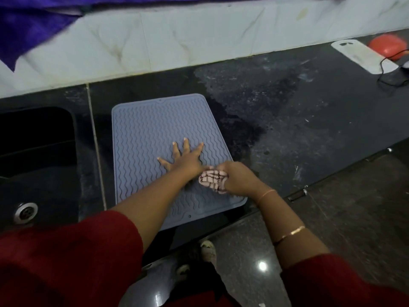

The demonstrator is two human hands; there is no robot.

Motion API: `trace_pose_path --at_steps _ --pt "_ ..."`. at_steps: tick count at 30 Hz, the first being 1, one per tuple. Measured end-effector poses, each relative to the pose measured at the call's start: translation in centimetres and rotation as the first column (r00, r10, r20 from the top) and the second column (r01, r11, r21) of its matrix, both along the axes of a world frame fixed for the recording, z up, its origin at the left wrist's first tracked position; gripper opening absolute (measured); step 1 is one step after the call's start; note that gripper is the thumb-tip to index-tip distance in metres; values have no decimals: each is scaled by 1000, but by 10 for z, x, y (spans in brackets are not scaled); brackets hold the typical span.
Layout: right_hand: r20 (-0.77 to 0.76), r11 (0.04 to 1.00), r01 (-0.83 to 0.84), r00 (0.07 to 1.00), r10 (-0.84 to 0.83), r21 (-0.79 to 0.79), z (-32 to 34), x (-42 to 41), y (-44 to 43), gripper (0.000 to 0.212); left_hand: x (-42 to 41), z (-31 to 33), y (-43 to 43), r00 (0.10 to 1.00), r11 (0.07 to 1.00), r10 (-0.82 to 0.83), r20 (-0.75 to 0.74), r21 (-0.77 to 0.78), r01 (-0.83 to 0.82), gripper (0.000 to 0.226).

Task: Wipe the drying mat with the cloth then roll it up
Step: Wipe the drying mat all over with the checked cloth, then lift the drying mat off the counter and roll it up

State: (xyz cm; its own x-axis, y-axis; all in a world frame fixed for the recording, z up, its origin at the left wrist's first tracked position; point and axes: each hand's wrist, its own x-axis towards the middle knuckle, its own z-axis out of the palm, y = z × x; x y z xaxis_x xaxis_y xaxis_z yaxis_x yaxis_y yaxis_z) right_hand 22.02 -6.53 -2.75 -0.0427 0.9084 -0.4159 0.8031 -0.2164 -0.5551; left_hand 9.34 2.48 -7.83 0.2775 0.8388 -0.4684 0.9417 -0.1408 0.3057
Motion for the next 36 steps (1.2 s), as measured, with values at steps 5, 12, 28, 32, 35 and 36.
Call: trace_pose_path --at_steps 5,12,28,32,35,36 --pt "56 997 -72 996 70 28 -4 5 -42 12 -3 -8 2 997 998 -31 -64 45 34 88" --pt "-89 997 70 994 -66 42 7 12 -25 17 19 26 2 966 964 -257 31 79 254 67" --pt "-720 786 616 520 -460 -57 18 61 -34 24 6 10 -14 969 949 -249 8 202 242 51" --pt "-807 701 701 336 -486 -130 23 89 5 31 11 14 -4 986 960 -136 95 259 107 36" --pt "-708 705 701 552 -440 109 22 109 39 22 13 20 6 991 956 -33 129 293 -6 37" --pt "-595 716 658 679 -431 233 21 116 52 17 13 22 9 990 952 2 144 303 -46 39"
